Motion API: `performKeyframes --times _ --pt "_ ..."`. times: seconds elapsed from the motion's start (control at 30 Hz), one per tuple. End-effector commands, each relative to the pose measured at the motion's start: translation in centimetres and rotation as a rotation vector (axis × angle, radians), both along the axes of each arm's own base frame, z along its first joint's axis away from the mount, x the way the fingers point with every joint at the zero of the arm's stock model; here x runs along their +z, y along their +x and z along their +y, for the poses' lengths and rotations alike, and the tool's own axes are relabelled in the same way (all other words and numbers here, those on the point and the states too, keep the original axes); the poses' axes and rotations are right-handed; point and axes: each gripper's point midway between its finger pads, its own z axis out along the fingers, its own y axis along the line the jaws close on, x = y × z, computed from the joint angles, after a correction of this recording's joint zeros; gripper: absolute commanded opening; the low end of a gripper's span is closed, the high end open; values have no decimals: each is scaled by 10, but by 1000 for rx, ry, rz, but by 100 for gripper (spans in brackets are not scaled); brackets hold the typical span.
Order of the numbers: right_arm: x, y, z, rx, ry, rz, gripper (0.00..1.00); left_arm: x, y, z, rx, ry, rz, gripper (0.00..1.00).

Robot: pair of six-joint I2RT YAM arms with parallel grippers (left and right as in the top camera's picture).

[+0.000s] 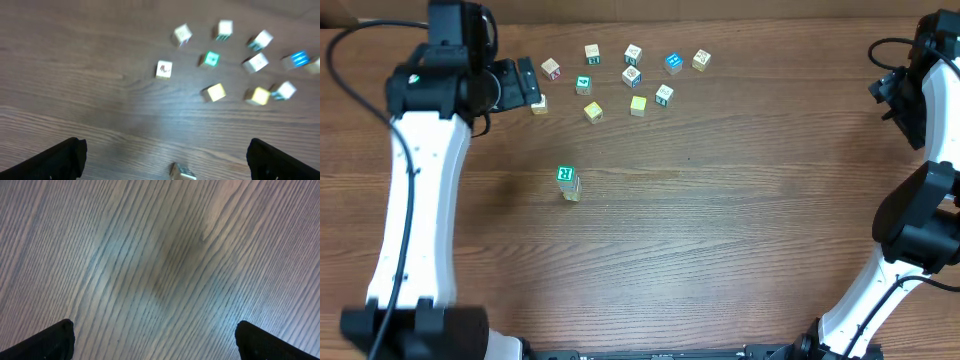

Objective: Form a tower

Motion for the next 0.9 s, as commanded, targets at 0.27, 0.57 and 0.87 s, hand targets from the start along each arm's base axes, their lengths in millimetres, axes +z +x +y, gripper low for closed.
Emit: performKeyframes --times 0.27,0.57,0.87 --pt "30 3 -2 0 -35 -67 100 52 -85 18 61 -7 -164 99" --pt "30 3 -2 0 -35 -67 100 -32 -161 21 81 -6 -23 100" --pt "30 3 -2 0 -35 -67 100 -92 -215 33 147 -7 40 100"
